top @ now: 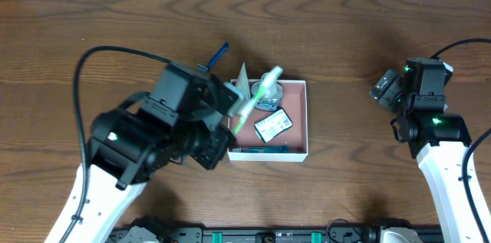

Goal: Pack container
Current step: 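Carry the toothbrush into the box and release it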

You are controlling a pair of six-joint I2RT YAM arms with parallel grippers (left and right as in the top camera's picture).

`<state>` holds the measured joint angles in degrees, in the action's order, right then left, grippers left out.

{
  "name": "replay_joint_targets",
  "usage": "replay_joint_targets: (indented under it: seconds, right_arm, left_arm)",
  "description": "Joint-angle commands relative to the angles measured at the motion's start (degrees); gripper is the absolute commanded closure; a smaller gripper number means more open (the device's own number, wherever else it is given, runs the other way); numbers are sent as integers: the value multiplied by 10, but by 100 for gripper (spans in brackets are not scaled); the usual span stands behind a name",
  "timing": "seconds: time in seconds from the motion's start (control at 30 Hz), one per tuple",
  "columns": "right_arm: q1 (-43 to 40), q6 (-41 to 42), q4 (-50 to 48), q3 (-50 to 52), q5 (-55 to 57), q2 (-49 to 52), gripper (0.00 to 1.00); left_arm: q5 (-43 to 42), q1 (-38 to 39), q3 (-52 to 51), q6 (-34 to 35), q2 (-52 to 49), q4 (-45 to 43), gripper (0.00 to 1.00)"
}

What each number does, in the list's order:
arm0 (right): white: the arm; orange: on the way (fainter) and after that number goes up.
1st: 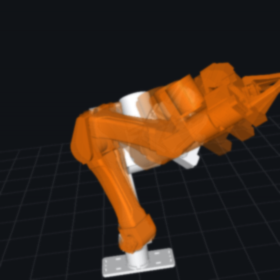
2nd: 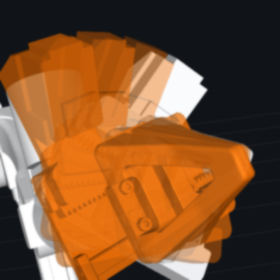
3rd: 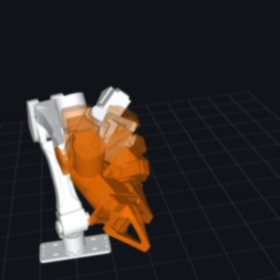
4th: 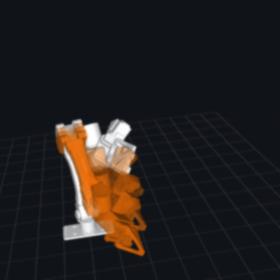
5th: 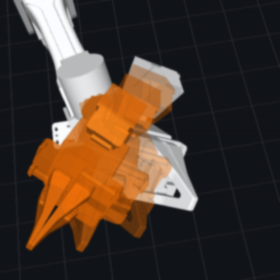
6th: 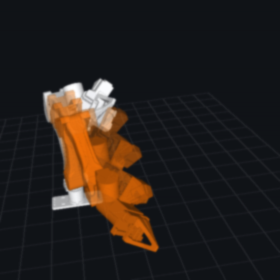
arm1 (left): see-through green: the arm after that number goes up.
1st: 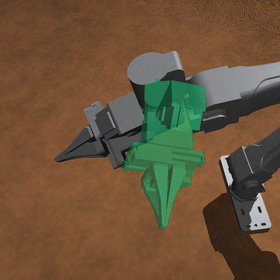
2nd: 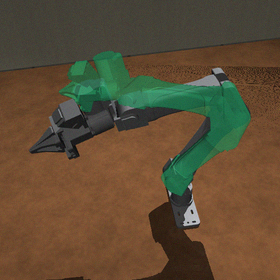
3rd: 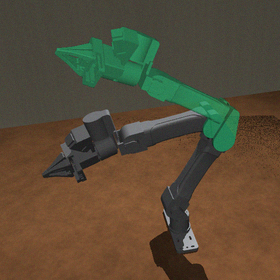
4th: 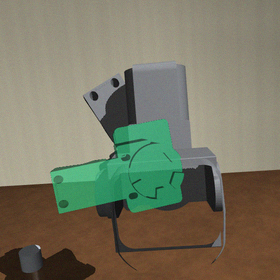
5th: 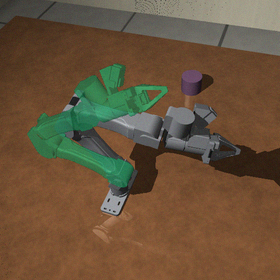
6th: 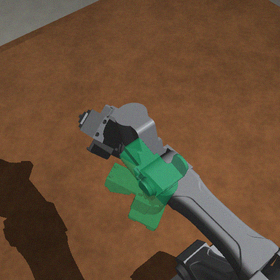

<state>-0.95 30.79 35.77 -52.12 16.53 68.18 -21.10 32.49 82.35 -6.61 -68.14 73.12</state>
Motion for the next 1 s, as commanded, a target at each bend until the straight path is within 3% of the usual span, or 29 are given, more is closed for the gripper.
replay_joint_targets:
  seconds: [0.0,0.47,0.97]
  right_arm:
    - [-5,0,0,-6,10,1,1]
    - [-5,0,0,-6,10,1,1]
    - [-5,0,0,-6,10,1,1]
  left_arm:
    - [-10,36,-20,-48,-2,-6,87]
    - [-9,57,-61,-98,-101,-97,87]
    - [15,57,-61,-146,-238,-103,86]
